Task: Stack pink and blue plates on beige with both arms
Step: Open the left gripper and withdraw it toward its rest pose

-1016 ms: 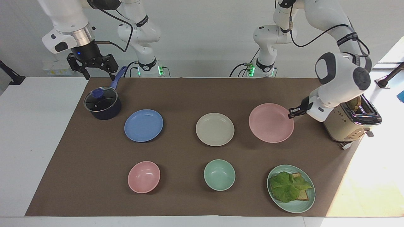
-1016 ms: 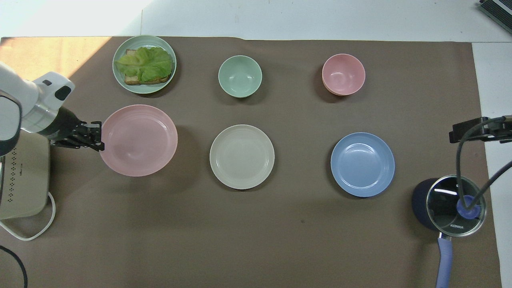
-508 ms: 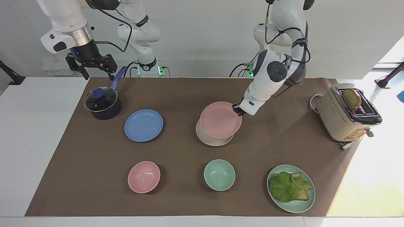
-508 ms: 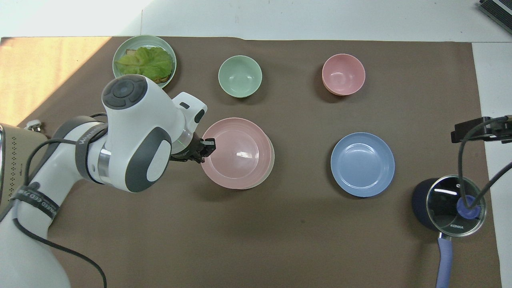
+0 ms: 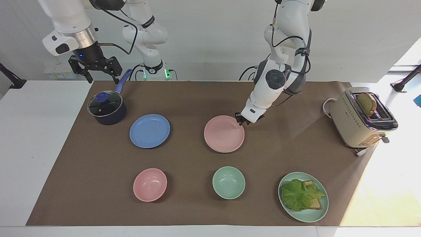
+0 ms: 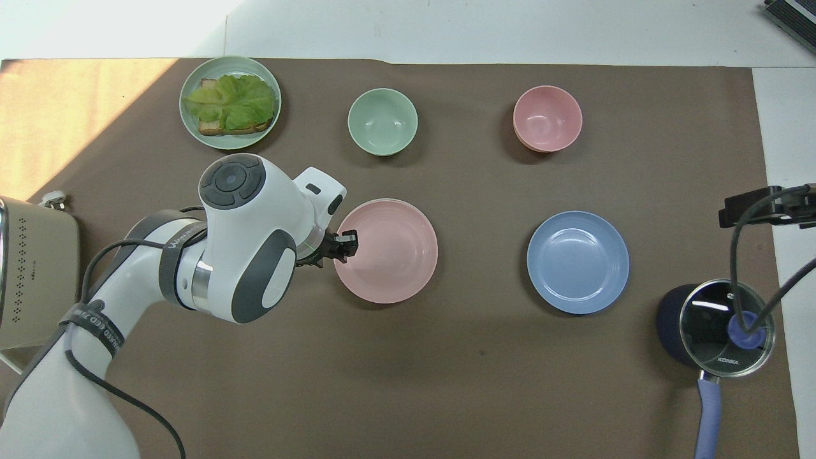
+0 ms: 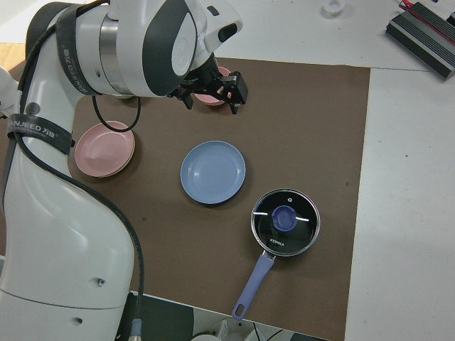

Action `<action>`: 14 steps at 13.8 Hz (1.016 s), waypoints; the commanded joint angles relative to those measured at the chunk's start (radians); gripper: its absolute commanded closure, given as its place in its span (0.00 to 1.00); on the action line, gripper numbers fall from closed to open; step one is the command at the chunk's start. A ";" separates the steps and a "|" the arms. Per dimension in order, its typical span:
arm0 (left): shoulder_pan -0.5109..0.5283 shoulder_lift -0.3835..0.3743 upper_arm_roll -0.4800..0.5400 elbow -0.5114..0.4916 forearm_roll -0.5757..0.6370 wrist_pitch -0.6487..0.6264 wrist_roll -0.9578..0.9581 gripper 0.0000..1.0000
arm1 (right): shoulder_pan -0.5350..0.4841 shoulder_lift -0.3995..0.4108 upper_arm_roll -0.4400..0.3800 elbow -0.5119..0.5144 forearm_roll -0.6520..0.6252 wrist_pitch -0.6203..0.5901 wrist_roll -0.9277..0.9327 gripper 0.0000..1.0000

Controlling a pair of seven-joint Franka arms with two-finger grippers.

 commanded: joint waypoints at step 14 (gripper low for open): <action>0.361 -0.228 0.046 0.203 0.257 -0.413 0.388 0.00 | -0.026 -0.006 -0.002 -0.222 -0.004 0.249 0.009 0.00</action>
